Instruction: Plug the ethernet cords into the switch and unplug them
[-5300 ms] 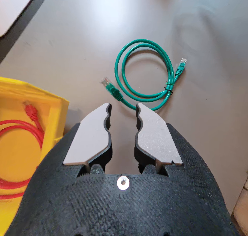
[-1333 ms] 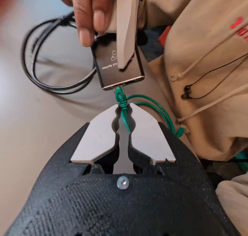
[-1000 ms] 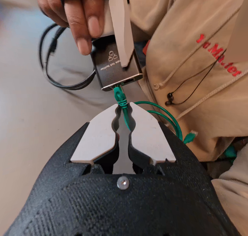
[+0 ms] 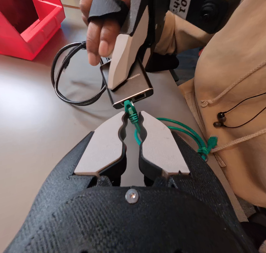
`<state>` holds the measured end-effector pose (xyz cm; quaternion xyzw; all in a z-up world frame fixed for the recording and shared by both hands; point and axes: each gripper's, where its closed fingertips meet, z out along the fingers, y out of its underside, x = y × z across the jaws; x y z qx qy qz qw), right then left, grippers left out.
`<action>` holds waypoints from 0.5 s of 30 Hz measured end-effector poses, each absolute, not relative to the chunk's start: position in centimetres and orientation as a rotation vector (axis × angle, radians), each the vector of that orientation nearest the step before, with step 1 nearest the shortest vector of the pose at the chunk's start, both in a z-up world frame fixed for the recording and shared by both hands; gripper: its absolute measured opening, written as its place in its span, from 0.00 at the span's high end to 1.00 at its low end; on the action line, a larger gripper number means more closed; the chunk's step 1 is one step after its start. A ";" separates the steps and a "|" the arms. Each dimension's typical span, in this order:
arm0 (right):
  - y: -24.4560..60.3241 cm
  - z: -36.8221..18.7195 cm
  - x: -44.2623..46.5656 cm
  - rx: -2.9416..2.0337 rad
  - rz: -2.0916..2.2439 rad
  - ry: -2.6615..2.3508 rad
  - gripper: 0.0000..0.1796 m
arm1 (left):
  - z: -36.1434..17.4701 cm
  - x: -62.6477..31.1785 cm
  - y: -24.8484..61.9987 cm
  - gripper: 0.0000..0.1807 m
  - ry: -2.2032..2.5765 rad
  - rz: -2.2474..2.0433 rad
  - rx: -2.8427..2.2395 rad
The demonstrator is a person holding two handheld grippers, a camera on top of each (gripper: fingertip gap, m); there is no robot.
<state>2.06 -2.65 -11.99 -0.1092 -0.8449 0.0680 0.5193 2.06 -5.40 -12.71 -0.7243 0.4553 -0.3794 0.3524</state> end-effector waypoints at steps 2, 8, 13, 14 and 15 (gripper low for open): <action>-2.8 -12.5 2.0 -0.252 0.138 -2.048 0.86 | -13.5 2.0 -5.6 0.92 1.198 -0.977 -1.909; -2.0 -11.8 1.4 -0.291 0.165 -1.977 0.85 | -12.4 1.2 -5.3 0.91 1.161 -0.950 -1.881; -0.8 -11.2 1.1 -0.369 0.181 -1.916 0.85 | -11.7 0.9 -4.4 0.91 1.084 -0.912 -1.885; -0.6 -11.0 1.1 -0.386 0.200 -1.901 0.84 | -11.5 0.8 -4.3 0.92 1.066 -0.917 -1.885; -0.5 -10.8 1.1 -0.404 0.223 -1.892 0.84 | -11.3 0.7 -4.0 0.92 1.043 -0.918 -1.883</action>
